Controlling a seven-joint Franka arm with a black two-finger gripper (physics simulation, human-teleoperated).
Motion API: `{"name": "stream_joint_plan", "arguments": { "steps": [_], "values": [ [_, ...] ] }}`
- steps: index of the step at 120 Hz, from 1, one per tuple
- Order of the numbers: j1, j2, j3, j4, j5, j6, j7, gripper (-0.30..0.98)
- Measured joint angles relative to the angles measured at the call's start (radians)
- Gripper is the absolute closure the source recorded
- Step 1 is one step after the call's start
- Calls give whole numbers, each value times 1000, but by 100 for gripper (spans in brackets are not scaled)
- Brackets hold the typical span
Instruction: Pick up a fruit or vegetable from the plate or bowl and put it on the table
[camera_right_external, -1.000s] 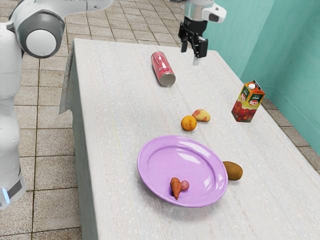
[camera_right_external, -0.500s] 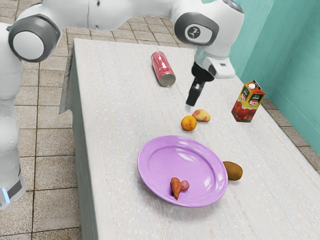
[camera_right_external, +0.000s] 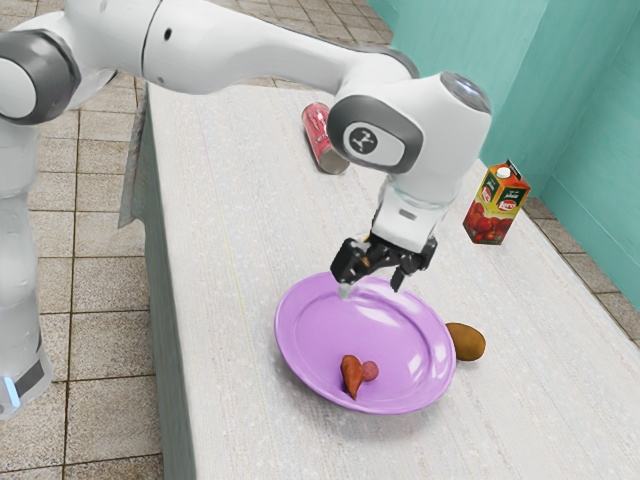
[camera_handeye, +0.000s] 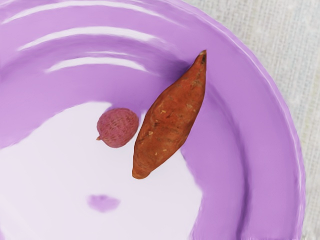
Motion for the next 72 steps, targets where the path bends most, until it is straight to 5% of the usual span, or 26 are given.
{"name": "stream_joint_plan", "arguments": {
  "steps": [30,72],
  "values": [
    [-17,-60,-42,-99,-73,7,125,0],
    [-34,-50,-28,-134,-91,47,229,0]
  ]
}}
